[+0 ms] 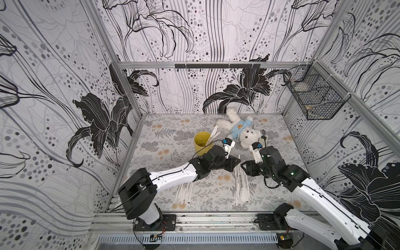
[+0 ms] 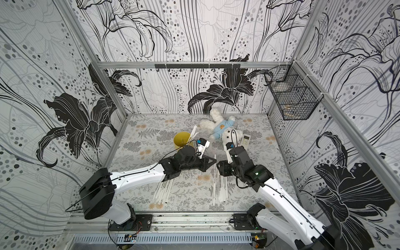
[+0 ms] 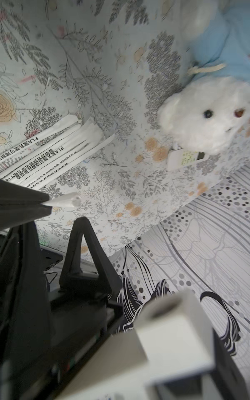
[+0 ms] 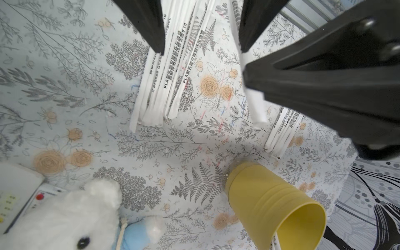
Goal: Take the straws out of the storage container
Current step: Pick up the straw from the container, then place the straw at the center of the board.
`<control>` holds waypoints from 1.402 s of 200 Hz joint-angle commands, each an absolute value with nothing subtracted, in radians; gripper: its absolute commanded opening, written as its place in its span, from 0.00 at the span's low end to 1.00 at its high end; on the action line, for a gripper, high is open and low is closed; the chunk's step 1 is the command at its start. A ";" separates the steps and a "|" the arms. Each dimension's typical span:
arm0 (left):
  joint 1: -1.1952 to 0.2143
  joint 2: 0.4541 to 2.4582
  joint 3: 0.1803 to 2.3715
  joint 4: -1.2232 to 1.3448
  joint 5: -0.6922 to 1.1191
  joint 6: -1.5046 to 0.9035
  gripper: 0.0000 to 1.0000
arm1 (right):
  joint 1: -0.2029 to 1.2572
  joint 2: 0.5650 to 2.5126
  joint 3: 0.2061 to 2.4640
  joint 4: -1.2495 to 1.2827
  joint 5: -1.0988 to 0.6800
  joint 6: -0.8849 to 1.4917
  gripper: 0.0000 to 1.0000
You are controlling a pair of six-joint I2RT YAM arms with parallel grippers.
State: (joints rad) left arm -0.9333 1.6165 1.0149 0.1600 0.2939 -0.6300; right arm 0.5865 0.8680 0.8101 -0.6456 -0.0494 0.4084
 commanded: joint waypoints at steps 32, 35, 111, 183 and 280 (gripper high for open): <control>-0.924 1.806 1.069 0.361 0.480 -0.776 0.00 | 0.582 0.792 0.775 -0.723 0.012 0.442 0.58; -0.922 1.815 1.068 0.376 0.489 -0.789 0.00 | 0.582 0.792 0.774 -0.722 0.011 0.442 0.58; -0.863 1.890 1.088 0.415 0.545 -0.830 0.00 | 0.581 0.779 0.765 -0.709 0.017 0.436 0.58; -0.830 1.955 1.114 0.448 0.558 -0.838 0.02 | 0.581 0.766 0.765 -0.699 0.029 0.429 0.57; -0.824 1.939 1.090 0.435 0.528 -0.827 0.32 | 0.582 0.744 0.765 -0.700 0.046 0.435 0.57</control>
